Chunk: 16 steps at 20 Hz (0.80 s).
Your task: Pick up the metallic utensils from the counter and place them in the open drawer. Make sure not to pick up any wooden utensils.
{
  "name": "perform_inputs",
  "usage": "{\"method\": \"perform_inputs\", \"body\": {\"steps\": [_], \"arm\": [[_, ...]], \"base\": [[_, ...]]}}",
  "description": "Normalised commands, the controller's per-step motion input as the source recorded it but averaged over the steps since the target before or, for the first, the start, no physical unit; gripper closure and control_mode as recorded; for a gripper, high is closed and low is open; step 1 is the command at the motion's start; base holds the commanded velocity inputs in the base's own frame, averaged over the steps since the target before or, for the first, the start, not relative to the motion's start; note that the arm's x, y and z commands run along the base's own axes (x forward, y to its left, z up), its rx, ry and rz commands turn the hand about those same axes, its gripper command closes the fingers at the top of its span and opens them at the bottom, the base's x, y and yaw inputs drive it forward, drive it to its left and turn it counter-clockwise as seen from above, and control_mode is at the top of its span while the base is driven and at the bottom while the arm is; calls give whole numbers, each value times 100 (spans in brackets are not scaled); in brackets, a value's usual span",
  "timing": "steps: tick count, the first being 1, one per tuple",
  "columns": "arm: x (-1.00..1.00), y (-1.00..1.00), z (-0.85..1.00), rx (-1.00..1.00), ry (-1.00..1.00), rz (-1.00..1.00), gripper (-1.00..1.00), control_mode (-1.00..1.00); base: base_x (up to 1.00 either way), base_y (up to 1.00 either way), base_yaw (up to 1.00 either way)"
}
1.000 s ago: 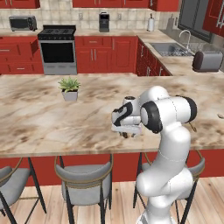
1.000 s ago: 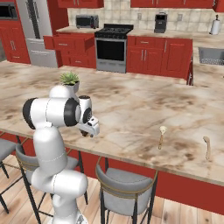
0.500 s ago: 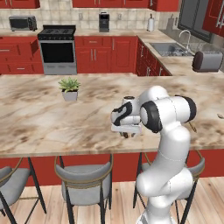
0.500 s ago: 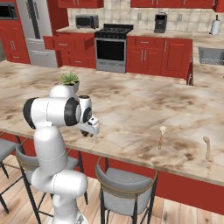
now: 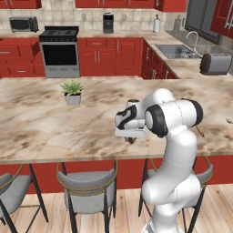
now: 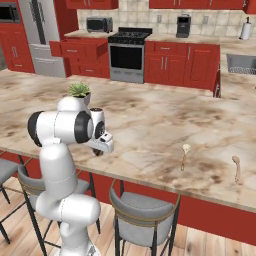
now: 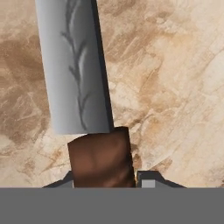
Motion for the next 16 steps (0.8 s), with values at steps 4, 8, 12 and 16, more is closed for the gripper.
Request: {"method": "perform_inputs", "body": {"steps": [4,8,12,16], "arm": [[0,21,-19,-3,0,2,100,-100],[-16,1,-6,0,-4,5,100,-100],[-55,0,8,0,-16,1,100,-100],[-66,0,31,0,-20,0,100,-100]], "base": [[0,0,0],[0,0,0],[0,0,0],[0,0,0]]}}
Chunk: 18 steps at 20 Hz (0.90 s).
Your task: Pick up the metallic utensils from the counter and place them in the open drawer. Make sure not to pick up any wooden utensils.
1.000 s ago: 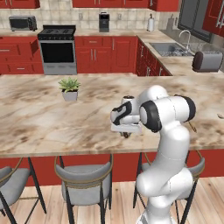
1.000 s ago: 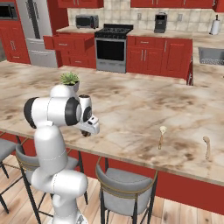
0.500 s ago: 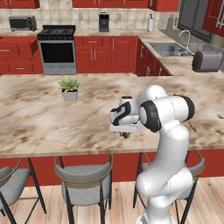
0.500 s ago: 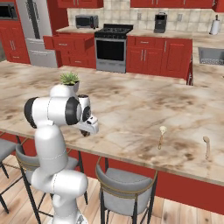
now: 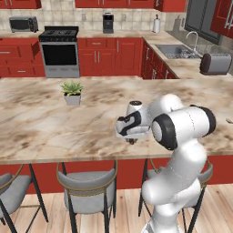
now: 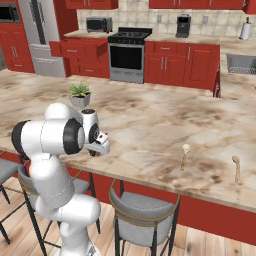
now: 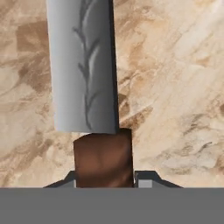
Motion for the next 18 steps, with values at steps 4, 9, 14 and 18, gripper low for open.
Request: {"method": "perform_inputs", "body": {"steps": [4,9,14,18], "arm": [[-53,0,41,0,-20,0,100,-100],[-35,0,55,0,-9,0,100,-100],[-30,-2,82,0,0,1,100,-100],[-36,-18,89,0,0,2,100,-100]], "base": [[0,0,0],[0,0,0],[0,0,0],[0,0,0]]}}
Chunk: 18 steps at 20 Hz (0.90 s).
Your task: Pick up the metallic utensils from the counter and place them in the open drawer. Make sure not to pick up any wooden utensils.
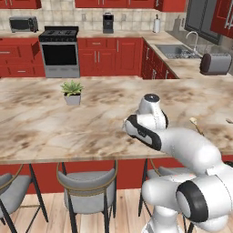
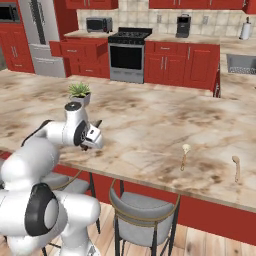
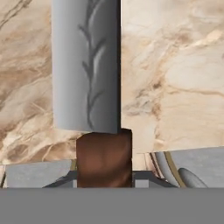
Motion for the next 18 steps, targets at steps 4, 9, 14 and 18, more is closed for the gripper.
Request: {"method": "perform_inputs", "body": {"steps": [4,9,14,18], "arm": [[-50,-1,76,0,0,1,100,-100],[-57,-2,74,-1,0,0,100,-100],[-68,-2,56,0,-2,1,100,-100],[-70,-7,54,0,-13,2,100,-100]], "base": [[0,0,0],[0,0,0],[0,0,0],[0,0,0]]}}
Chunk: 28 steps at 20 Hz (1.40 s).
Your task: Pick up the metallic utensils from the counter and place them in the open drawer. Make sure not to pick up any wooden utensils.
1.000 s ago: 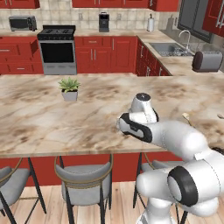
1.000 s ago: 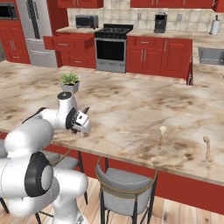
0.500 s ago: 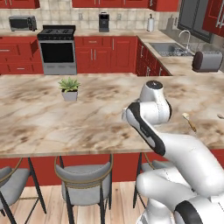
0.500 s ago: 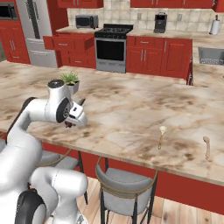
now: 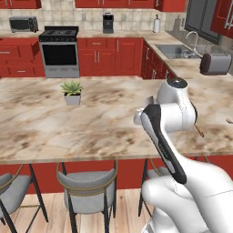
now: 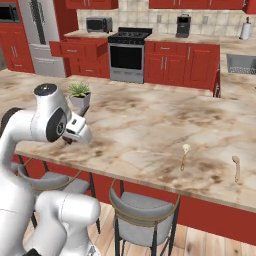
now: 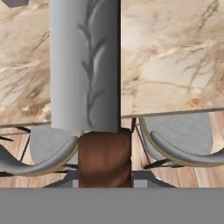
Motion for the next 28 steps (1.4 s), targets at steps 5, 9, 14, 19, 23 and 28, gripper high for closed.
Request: {"method": "perform_inputs", "body": {"steps": [5,9,14,19,23,28], "arm": [[-37,0,30,0,-9,1,100,-100],[-20,0,22,0,-5,0,100,-100],[-46,0,32,0,-12,0,100,-100],[-68,4,24,0,-14,0,100,-100],[0,0,0,0,0,0,100,100],[0,0,0,0,0,0,100,100]], "base": [[0,0,0],[0,0,0],[0,0,0],[0,0,0],[-100,4,0],[-100,4,0]]}}
